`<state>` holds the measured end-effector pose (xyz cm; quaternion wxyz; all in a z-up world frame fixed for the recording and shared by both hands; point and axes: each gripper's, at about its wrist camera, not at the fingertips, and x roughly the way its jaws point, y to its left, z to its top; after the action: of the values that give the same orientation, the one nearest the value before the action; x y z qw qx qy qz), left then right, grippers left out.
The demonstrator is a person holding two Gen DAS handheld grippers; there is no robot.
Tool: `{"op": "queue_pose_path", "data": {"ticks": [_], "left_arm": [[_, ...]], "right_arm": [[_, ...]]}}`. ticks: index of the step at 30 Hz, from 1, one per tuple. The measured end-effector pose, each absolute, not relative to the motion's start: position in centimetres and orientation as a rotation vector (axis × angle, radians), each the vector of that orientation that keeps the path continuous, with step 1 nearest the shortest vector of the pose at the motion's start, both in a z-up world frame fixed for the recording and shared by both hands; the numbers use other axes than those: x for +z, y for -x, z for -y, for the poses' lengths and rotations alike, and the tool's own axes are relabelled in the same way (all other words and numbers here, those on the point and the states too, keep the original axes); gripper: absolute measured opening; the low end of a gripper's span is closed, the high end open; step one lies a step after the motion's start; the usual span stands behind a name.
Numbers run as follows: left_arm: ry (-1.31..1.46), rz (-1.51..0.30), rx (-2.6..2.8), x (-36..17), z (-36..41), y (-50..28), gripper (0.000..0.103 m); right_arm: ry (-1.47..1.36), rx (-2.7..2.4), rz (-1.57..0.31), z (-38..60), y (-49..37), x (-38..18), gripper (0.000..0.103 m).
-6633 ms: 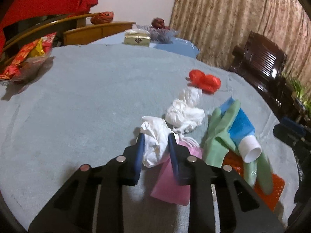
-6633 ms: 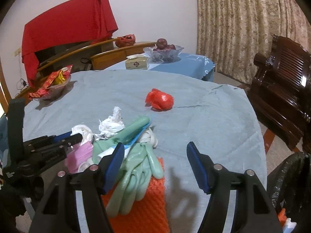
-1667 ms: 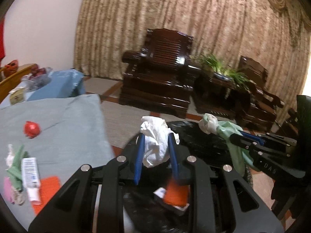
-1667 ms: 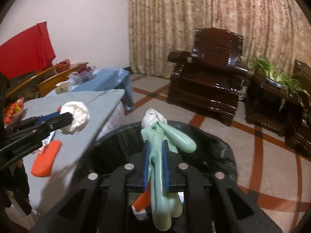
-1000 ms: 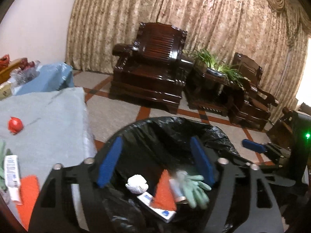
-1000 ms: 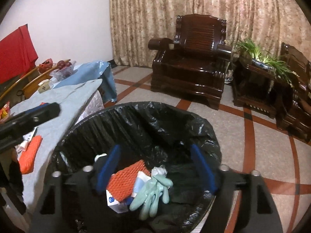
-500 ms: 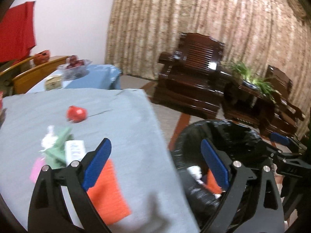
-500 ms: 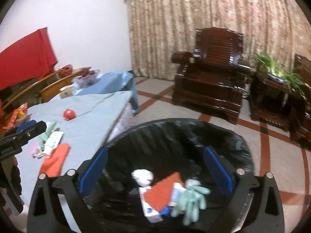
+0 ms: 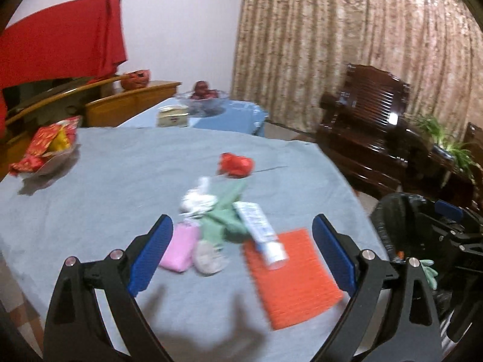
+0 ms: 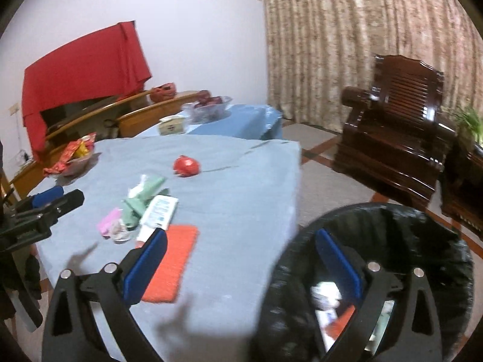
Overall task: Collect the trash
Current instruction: 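Move both tools back to the table toward the orange mesh and white tube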
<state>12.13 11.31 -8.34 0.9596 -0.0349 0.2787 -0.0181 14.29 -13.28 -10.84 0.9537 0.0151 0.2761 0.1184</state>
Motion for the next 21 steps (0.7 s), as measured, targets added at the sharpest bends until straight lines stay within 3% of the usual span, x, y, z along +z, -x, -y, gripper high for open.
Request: {"op": "queue_pose_path", "data": {"ticks": [9, 15, 18, 21], "left_arm": [[0.083, -0.593, 0.033, -10.3, -15.2, -11.8, 0.091], [0.075, -0.609, 0.036, -11.4, -15.6, -12.5, 0.091], [0.078, -0.617, 0.045, -12.0, -16.2, -12.9, 0.090], [0.080, -0.632, 0.055, -12.6, -16.9, -13.4, 0.083]], "right_arm": [[0.013, 0.293, -0.609, 7.3, -16.2, -13.7, 0.095], [0.026, 0.304, -0.638, 5.5, -17.4, -15.0, 0.089], [0.015, 0.313, -0.655, 4.7, -18.2, -15.3, 0.081], [0.011, 0.341, -0.676, 3.5, -18.9, -15.7, 0.069]]}}
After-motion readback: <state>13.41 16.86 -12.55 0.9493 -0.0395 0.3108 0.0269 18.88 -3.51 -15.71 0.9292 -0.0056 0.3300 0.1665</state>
